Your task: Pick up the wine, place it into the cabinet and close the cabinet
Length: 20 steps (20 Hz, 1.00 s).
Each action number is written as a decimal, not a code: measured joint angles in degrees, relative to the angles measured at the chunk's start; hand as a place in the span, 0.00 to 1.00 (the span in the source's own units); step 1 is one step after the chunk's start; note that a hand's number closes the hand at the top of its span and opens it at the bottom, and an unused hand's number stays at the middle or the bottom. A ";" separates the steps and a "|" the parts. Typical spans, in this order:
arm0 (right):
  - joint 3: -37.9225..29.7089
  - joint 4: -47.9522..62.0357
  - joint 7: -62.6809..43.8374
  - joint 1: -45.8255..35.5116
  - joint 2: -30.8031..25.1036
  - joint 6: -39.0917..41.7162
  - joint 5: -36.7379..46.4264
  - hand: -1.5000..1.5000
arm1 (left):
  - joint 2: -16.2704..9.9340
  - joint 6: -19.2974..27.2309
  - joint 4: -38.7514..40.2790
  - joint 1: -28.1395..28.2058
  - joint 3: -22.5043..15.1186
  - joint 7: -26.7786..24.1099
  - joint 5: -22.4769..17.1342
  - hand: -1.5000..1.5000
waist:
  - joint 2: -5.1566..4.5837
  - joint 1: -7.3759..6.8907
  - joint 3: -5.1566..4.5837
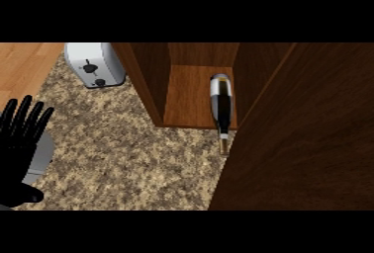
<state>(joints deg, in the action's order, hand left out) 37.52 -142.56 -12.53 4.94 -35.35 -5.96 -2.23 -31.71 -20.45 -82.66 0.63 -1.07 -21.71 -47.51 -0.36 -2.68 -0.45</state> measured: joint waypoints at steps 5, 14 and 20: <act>-1.11 3.39 -6.26 -8.82 6.40 -0.60 -1.59 1.00 | -0.65 -1.02 1.04 -0.99 0.60 0.82 -0.67 0.00 | -0.10 -0.86 -0.05; 3.97 18.05 -20.89 -33.60 28.30 -7.28 -1.83 1.00 | -2.23 -3.10 2.96 -1.44 2.65 2.05 -2.06 0.00 | 0.25 -0.33 0.10; -0.66 33.62 -22.24 -51.63 33.63 -13.19 -7.14 1.00 | -1.91 -4.87 5.71 -1.67 4.30 1.34 -1.52 0.00 | 0.23 0.65 0.28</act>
<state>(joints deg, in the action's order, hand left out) 36.86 -108.94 -34.77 -46.69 -1.72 -19.15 -9.37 -33.62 -25.32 -76.95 -1.04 3.23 -20.37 -49.03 -0.12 -2.03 -0.17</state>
